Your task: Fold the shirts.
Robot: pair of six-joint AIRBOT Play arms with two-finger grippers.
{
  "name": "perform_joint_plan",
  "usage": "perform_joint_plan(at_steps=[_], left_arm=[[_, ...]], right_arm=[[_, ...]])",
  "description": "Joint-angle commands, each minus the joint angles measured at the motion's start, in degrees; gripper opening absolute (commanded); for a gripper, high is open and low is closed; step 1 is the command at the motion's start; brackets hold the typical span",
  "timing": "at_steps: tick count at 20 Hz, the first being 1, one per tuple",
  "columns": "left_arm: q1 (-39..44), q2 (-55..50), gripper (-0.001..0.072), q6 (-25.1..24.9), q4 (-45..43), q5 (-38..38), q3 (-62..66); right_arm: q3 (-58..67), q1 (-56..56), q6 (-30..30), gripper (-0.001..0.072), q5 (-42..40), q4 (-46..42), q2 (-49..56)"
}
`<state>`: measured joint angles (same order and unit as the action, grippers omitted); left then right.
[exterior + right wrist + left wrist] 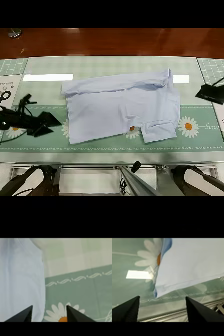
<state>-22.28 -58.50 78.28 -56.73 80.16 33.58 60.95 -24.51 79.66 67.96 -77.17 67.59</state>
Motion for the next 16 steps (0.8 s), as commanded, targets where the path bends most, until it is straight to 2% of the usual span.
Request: perform_joint_plan(at_steps=[1, 7, 10, 13, 14, 15, 16], left_arm=[[-0.5, 2.2, 0.0652, -2.3, 1.8, -2.1, -10.0], [0.2, 1.9, 0.0650, -3.7, 8.6, -8.9, -15.3], [5.3, -0.3, 0.0650, -2.3, 8.8, -12.1, -15.3], [12.9, -4.1, 0.0644, 0.0, 12.1, -20.3, -15.3], [15.3, -5.6, 0.0585, 0.3, 14.6, -24.3, -15.3], [17.7, -7.2, 0.0381, 1.1, 16.7, -28.5, -15.3], [19.3, -8.5, 0.0229, 1.1, 18.1, -30.8, -15.3]], right_arm=[[-5.7, -3.6, -3.3, 0.0504, 1.9, 4.6, -1.5], [-6.4, -3.6, -4.0, 0.0504, 1.6, 7.4, -1.5], [-6.4, -3.6, -3.9, 0.0505, 1.2, 7.8, -1.5], [-6.4, -3.6, -3.9, 0.0505, 1.3, 7.9, -1.5], [-6.4, -3.6, -3.9, 0.0504, 1.3, 7.9, -1.5], [-6.4, -3.6, -3.9, 0.0504, 1.3, 7.6, -1.5], [-6.4, -3.6, -3.9, 0.0504, 1.3, 6.6, -1.5]])
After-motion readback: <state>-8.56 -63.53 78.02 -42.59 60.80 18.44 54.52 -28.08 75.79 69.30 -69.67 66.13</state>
